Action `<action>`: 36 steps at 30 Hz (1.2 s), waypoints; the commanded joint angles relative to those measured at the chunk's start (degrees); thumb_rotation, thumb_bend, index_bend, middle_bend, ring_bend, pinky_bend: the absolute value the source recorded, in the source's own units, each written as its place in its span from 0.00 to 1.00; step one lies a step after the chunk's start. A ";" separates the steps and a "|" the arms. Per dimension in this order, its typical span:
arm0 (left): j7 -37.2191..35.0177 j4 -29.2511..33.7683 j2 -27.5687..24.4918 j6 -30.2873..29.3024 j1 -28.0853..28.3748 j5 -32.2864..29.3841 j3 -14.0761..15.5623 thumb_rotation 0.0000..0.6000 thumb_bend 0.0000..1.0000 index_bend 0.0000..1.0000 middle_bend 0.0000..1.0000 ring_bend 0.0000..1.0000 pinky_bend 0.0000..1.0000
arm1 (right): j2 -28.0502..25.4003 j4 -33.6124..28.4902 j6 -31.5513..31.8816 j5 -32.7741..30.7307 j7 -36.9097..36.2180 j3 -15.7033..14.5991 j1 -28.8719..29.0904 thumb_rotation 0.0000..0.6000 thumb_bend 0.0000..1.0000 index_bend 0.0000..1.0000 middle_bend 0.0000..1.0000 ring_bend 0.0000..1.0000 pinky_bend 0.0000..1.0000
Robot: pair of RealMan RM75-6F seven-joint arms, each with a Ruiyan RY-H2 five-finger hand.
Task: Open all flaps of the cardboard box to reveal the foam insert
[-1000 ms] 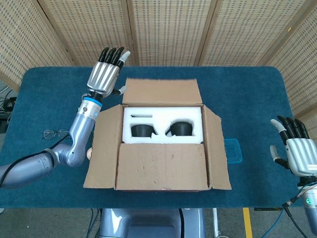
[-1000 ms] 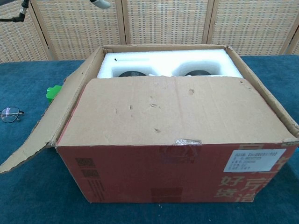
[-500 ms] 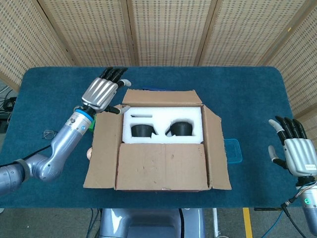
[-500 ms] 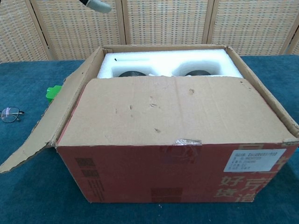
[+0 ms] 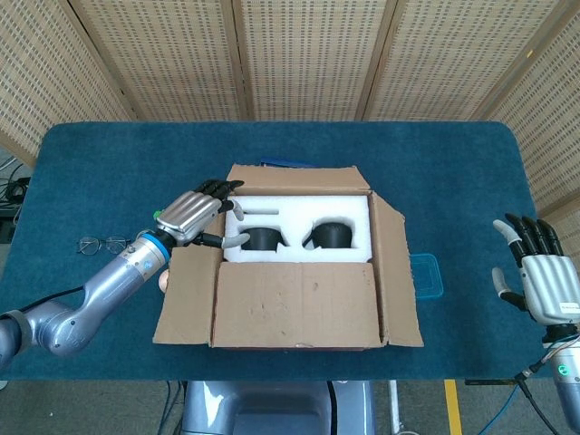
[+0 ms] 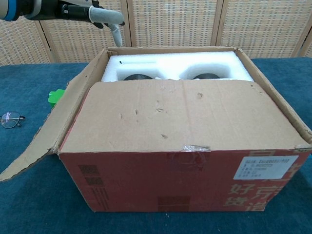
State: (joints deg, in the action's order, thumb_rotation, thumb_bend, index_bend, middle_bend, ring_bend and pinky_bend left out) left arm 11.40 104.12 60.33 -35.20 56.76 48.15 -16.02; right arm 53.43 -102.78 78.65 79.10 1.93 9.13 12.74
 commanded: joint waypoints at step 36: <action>4.75 4.06 5.00 -4.11 1.10 6.63 7.64 0.12 0.16 0.36 0.00 0.00 0.00 | -0.30 1.19 0.88 0.44 -2.49 -0.25 -1.12 1.00 0.50 0.11 0.07 0.00 0.04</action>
State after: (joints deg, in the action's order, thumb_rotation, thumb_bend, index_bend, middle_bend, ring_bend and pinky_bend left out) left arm 16.31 108.03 65.42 -39.45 57.78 54.91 -8.45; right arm 53.13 -101.60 79.53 79.54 -0.57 8.87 11.63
